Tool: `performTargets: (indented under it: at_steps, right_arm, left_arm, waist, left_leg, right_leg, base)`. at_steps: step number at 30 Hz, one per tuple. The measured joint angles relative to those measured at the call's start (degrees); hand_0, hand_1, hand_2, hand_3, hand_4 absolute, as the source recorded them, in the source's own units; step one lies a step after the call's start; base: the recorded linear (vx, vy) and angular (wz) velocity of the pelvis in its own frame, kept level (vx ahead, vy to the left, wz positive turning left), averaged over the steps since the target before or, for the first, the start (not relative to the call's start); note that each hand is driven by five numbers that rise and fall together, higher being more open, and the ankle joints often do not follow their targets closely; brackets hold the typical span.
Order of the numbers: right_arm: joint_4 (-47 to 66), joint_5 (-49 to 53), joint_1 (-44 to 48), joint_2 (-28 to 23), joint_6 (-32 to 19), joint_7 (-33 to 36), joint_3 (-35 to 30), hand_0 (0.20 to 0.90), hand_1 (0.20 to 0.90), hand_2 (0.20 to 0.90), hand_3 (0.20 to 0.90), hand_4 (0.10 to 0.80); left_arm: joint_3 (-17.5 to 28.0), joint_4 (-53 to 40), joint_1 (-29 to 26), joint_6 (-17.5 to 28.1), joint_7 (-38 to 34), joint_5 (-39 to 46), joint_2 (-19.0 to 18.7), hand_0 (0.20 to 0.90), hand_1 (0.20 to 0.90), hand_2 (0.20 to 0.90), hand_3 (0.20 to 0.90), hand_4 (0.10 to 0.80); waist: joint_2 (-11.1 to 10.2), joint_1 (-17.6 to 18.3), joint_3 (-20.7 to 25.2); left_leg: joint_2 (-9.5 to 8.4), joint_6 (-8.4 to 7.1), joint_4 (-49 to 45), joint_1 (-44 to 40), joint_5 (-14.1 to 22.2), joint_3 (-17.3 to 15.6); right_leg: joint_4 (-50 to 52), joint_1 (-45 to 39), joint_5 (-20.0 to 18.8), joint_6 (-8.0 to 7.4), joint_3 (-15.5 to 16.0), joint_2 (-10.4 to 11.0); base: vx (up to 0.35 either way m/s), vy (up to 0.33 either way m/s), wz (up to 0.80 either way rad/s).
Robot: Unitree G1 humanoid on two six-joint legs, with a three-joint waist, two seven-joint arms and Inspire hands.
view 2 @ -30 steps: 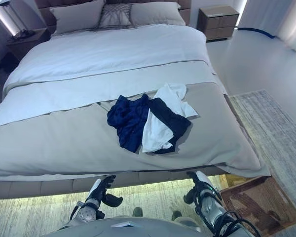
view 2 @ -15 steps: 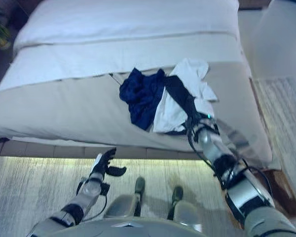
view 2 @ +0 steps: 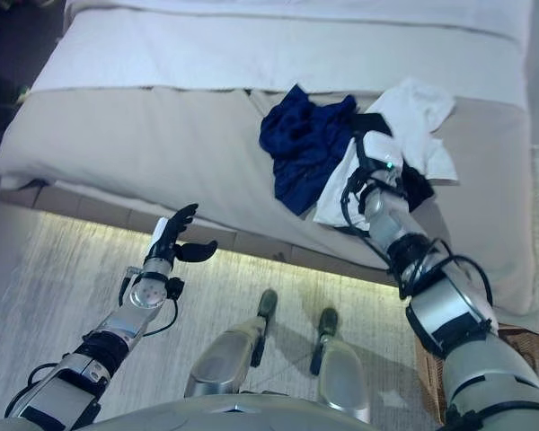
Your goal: Pick up the clothes from the bed and place them into the basket
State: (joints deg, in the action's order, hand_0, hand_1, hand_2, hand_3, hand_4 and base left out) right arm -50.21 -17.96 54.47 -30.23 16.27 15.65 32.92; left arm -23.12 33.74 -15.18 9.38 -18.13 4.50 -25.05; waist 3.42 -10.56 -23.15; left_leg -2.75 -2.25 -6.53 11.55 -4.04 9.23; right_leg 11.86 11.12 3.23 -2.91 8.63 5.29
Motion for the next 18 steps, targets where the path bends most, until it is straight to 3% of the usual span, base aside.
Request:
performTargets:
  at_steps: [4, 10, 12, 15, 18]
  right_arm:
    - [-1.0, 0.9, 4.2, -1.3, 0.8, 0.0, 0.7, 0.9, 0.9, 0.9, 0.9, 0.8]
    - [-7.6, 1.1, 9.5, -1.7, 1.8, 0.0, 0.7, 0.9, 0.9, 0.9, 0.9, 0.8]
    - [-11.4, 1.2, 13.4, -2.5, 2.0, 0.1, 0.7, 0.9, 0.9, 0.9, 0.9, 0.8]
    - [-12.6, 1.2, 15.4, -2.6, 1.8, 0.2, 0.7, 0.9, 0.9, 0.9, 0.9, 0.8]
    - [-13.2, 2.3, 16.0, -2.9, 1.7, 0.5, 1.3, 0.9, 0.9, 0.9, 0.9, 0.8]
  left_arm:
    - [-1.7, -2.4, -0.5, 0.7, 0.0, 0.0, -0.2, 0.9, 0.9, 0.9, 0.9, 0.8]
    - [-2.2, -9.0, -1.8, 1.2, -1.7, 0.0, -0.8, 0.9, 0.9, 0.9, 0.9, 0.8]
    - [-2.4, -11.9, -3.5, 1.3, -2.6, -0.2, -1.6, 0.9, 0.9, 0.9, 0.9, 0.8]
    - [-2.4, -14.5, -3.9, 1.2, -2.7, -0.2, -3.6, 0.9, 0.9, 0.9, 0.9, 0.8]
    - [-2.4, -17.1, -3.1, 1.3, -3.1, -0.1, -5.1, 0.9, 0.9, 0.9, 0.9, 0.8]
  waist:
    - [0.5, -1.4, -2.4]
    - [1.5, -3.6, -5.0]
    - [2.8, -4.6, -6.9]
    - [3.0, -5.4, -7.2]
    - [3.3, -5.6, -7.6]
  left_leg:
    - [-1.24, -0.01, -1.9, 2.8, 0.0, 1.0]
    - [-4.54, 0.01, -6.9, 8.0, 0.0, 2.0]
    - [-5.62, 0.45, -11.7, 11.7, 1.4, 2.0]
    - [-6.46, 0.59, -16.6, 16.6, 2.5, 1.9]
    - [-7.56, 1.77, -23.6, 21.0, 5.4, 1.4]
  right_leg:
    - [5.8, 4.1, 2.6, 0.76, 0.9, 1.5]
    - [16.3, 10.8, 6.9, 1.0, 1.7, 5.0]
    - [21.1, 14.1, 8.1, 1.61, 1.9, 6.2]
    - [25.3, 18.4, 9.2, 1.71, 2.0, 7.1]
    - [30.7, 21.9, 11.4, 2.14, 1.4, 8.1]
  base:
    - [0.026, 0.117, 0.21]
    - [0.003, 0.068, 0.27]
    - [-0.019, 0.044, 0.2]
    - [0.045, 0.028, 0.13]
    - [0.037, 0.046, 0.12]
